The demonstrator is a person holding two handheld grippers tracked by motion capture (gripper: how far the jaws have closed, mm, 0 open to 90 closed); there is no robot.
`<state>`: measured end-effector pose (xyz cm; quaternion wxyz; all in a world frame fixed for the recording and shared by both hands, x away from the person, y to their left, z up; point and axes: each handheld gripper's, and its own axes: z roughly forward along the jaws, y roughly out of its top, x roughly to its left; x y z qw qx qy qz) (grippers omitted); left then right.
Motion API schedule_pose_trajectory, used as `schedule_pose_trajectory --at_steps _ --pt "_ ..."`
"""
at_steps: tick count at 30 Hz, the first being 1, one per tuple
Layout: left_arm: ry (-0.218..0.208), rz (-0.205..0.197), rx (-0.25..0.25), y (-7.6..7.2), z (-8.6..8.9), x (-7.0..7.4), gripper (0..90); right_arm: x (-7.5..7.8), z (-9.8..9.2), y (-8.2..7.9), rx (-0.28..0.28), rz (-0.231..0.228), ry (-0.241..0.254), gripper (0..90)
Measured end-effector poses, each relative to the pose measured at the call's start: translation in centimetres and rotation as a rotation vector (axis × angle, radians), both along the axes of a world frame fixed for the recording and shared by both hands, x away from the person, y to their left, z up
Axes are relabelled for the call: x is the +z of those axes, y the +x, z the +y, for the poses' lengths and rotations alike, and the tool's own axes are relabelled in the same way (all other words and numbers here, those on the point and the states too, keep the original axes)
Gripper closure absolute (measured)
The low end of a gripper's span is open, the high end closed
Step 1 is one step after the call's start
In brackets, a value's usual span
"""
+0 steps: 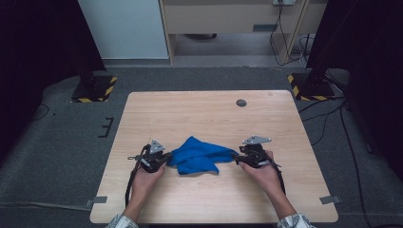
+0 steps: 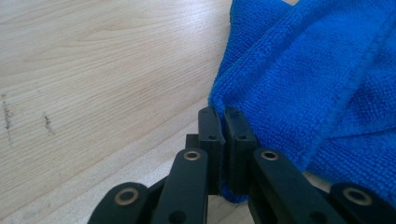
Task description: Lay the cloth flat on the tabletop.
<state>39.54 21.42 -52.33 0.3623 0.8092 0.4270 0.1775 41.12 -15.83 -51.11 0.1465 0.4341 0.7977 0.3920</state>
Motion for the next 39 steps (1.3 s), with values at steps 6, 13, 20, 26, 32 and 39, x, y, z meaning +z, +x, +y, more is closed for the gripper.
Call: schedule_pose_trajectory --at_steps 6,13,20,26,32,39 --pt "0.001 0.001 0.002 0.0 0.1 -0.1 86.6 -0.8 0.7 0.0 -0.004 0.02 -0.029 31.2" --pt "-0.006 0.008 0.008 0.2 0.6 -0.5 86.2 -1.4 1.0 0.2 0.029 0.043 -0.026 35.8" --pt "-0.016 0.016 0.007 0.2 0.5 -0.6 86.3 -1.0 1.5 -0.1 0.073 -0.012 0.007 74.7" --pt "-0.02 0.023 -0.011 0.0 0.0 -0.6 86.3 -0.7 1.1 -0.2 0.074 0.002 -0.005 87.0" --pt "-0.025 0.039 -0.053 -0.4 -1.4 -0.5 86.2 0.3 -0.7 0.2 0.029 -0.009 -0.002 87.3" --pt "-0.016 0.04 -0.084 -0.6 -2.7 -0.5 84.2 0.9 -2.3 0.4 -0.006 -0.013 0.019 87.4"
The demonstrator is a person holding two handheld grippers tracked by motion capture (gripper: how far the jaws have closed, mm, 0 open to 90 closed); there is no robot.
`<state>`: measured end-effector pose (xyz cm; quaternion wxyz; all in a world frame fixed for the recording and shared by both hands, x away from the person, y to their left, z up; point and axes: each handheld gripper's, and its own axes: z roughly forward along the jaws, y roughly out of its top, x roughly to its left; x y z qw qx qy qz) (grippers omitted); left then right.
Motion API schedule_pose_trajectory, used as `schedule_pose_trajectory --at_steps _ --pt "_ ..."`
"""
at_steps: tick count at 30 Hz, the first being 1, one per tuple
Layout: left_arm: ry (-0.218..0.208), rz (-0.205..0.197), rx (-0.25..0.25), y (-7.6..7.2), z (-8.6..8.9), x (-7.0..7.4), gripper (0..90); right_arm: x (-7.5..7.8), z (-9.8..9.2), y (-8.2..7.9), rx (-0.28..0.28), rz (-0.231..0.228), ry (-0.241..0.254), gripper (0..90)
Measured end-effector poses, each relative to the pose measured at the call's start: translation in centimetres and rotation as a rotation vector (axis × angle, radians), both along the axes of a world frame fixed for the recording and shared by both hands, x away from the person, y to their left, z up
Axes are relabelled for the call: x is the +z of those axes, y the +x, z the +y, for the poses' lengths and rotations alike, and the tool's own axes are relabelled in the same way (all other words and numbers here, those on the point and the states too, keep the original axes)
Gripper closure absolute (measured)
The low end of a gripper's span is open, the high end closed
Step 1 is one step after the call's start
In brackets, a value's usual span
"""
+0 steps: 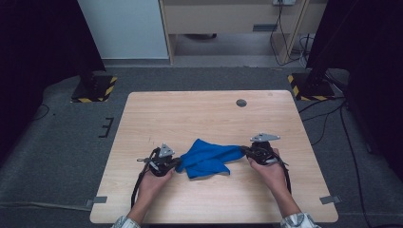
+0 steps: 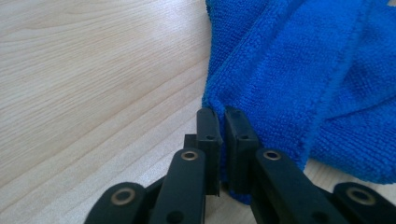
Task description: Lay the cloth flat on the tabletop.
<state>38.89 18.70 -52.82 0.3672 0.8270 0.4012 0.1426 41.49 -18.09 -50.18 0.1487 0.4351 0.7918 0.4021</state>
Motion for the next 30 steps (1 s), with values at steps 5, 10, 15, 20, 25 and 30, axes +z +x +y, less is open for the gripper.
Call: schedule_pose_trajectory --at_steps 5,10,15,20,25,30 --pt "-0.023 -0.019 0.036 0.3 1.0 0.0 74.4 0.0 0.4 0.0 0.01 0.0 0.005 87.2" --pt "-0.077 -0.077 0.065 0.0 1.4 0.9 63.2 0.0 0.4 0.0 0.01 0.0 0.005 87.2" --pt "-0.087 -0.117 0.061 -0.8 1.3 1.8 60.2 0.1 0.4 -0.1 0.017 -0.006 0.006 87.2" --pt "-0.056 -0.11 0.009 -2.1 0.7 1.9 63.4 0.0 0.5 -0.1 0.021 -0.006 0.003 87.3" --pt "-0.04 -0.101 0.005 -2.7 0.3 1.6 60.5 0.0 0.4 -0.1 0.016 -0.003 0.004 87.0" --pt "-0.027 -0.098 0.007 -3.0 0.4 1.3 47.2 -0.1 0.4 -0.1 0.013 0.001 0.011 86.5"
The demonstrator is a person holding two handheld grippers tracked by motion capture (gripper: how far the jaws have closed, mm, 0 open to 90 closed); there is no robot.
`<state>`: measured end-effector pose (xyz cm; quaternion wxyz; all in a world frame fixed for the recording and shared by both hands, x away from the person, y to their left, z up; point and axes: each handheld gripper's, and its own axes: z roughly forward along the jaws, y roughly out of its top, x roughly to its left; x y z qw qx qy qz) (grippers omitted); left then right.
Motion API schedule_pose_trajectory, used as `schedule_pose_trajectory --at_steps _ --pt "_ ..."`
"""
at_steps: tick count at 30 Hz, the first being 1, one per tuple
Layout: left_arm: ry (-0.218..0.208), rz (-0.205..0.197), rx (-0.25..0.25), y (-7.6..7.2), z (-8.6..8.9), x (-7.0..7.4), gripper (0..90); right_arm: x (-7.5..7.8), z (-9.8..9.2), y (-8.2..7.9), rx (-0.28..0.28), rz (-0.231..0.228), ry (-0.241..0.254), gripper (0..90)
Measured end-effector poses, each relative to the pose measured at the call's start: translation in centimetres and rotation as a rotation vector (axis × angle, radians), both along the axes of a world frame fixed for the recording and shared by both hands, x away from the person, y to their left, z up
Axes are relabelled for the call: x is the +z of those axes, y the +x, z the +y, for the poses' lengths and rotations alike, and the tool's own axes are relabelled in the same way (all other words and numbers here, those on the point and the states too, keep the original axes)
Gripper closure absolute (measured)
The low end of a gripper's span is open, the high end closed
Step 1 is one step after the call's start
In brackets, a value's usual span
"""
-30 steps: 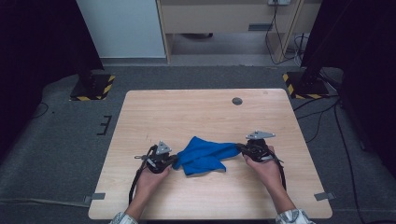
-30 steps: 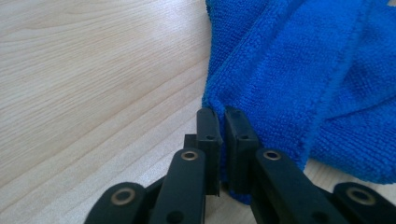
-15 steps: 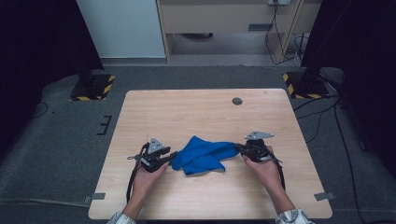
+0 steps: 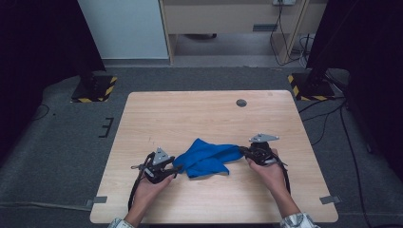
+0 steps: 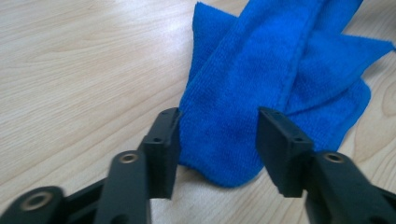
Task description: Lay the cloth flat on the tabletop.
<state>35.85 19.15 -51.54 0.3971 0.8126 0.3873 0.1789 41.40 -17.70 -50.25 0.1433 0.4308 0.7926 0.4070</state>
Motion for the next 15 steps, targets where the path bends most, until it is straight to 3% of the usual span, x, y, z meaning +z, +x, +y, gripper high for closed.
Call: schedule_pose_trajectory --at_steps 6,9,12,15 --pt "0.035 0.028 -0.033 -0.3 -1.1 -0.6 36.5 0.1 -0.1 0.0 -0.003 0.0 0.004 85.9" --pt "0.073 0.018 -0.044 -0.4 -1.8 -0.9 34.6 0.0 -0.2 0.0 -0.006 -0.001 0.005 85.6" --pt "0.082 0.027 -0.048 -0.4 -1.8 -1.2 38.2 0.0 -0.1 0.0 -0.004 0.0 0.003 85.5" --pt "0.083 0.037 -0.043 -0.3 -1.7 -1.2 48.2 0.1 -0.1 0.0 -0.006 -0.003 0.007 85.5"
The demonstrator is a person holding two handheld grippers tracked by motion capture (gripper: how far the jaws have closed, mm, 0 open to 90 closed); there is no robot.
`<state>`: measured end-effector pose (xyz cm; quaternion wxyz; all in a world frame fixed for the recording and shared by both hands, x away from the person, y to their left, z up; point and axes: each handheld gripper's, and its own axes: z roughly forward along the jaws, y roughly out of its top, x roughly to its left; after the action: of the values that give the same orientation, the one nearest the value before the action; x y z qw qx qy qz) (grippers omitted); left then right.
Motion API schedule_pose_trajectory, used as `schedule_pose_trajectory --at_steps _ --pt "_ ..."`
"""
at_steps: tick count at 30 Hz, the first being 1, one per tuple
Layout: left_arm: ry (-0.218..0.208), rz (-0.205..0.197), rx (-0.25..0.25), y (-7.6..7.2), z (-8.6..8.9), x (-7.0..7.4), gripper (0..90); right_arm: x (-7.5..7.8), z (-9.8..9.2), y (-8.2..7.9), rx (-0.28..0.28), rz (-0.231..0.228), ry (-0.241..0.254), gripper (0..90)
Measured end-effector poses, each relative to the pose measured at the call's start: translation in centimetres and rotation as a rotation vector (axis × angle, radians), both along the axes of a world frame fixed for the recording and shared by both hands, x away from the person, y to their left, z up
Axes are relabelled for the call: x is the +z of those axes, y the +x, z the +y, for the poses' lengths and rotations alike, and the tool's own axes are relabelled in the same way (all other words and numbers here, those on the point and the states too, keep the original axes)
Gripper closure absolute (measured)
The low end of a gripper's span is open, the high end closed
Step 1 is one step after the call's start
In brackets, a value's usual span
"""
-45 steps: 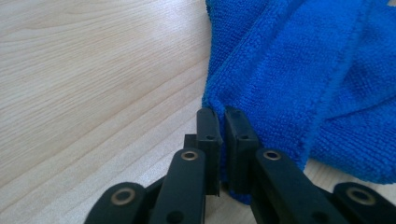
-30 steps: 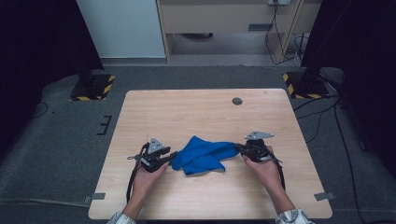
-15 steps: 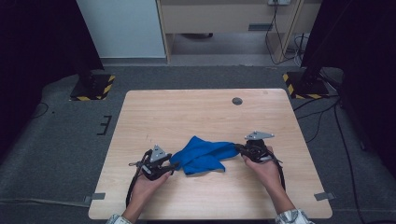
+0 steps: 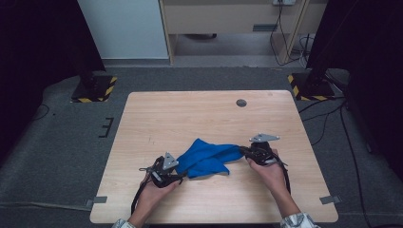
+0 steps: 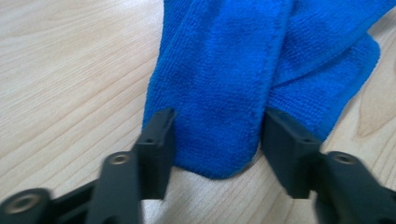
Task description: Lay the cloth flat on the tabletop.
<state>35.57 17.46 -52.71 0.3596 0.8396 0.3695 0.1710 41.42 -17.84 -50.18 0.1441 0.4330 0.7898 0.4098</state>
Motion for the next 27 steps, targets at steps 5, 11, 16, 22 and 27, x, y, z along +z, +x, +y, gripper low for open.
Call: schedule_pose_trajectory --at_steps 5,11,16,22,27 --pt "-0.001 0.002 0.015 0.2 0.4 0.1 65.6 0.0 0.0 0.0 0.0 0.0 -0.001 85.7" --pt "-0.013 -0.021 0.037 0.9 0.3 0.6 82.7 0.1 -0.1 0.0 0.002 -0.004 -0.003 86.1" --pt "-0.044 -0.064 0.07 1.1 0.7 1.4 86.1 0.0 -0.1 0.0 0.007 -0.003 -0.004 85.3" --pt "-0.089 -0.051 0.111 1.8 1.2 1.8 86.9 -0.2 0.2 0.0 0.021 -0.007 -0.02 80.2" --pt "-0.105 -0.06 0.149 2.0 2.0 2.0 87.1 -0.6 0.6 0.0 0.035 -0.014 -0.035 67.3"
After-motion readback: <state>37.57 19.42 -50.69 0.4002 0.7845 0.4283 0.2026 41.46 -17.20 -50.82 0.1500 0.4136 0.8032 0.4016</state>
